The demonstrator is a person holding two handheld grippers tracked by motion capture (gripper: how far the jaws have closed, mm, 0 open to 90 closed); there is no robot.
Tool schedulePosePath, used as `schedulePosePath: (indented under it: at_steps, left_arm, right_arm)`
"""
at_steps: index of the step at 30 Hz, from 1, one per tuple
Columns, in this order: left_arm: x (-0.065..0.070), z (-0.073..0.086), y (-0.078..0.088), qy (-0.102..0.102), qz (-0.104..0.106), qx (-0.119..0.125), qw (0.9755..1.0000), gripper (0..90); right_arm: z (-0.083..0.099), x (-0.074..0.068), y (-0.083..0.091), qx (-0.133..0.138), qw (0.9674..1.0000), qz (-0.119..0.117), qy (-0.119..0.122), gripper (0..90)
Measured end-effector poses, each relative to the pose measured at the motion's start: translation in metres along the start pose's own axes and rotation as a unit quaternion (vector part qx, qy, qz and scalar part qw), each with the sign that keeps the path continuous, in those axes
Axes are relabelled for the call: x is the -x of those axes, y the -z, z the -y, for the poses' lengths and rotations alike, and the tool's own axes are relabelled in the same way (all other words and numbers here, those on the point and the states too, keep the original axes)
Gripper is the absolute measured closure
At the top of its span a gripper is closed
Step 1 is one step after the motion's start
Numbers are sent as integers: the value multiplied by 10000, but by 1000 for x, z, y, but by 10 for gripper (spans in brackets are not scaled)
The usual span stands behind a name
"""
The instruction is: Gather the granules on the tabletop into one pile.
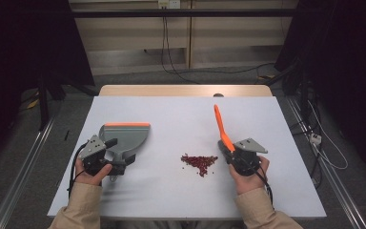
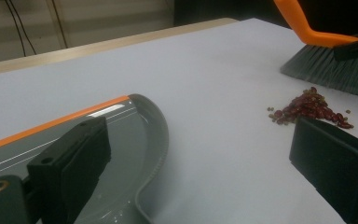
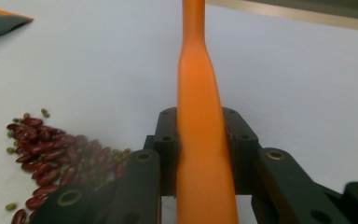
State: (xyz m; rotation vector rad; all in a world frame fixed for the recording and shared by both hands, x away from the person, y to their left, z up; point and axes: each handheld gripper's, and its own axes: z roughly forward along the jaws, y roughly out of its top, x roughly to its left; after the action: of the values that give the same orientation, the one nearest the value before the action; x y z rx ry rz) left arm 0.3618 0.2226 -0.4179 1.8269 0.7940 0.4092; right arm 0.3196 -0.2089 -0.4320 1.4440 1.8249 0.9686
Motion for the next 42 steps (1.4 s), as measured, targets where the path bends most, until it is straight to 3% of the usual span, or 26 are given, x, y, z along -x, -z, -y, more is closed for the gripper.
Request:
schedulePosePath:
  at_steps: [10, 25, 42]
  left_arm:
    - [0, -1, 1, 7, -7, 22, 10000, 51]
    - [0, -1, 1, 13, -6, 30, 10000, 51]
    - [-1, -1, 1, -2, -5, 0, 10000, 51]
  right_arm:
    - [1, -29, -2, 57, 9999, 85, 26, 711]
    - [-3, -54, -9, 128, 9998, -134, -120, 708]
    - [-6, -62, -14, 272, 9979, -429, -398, 712]
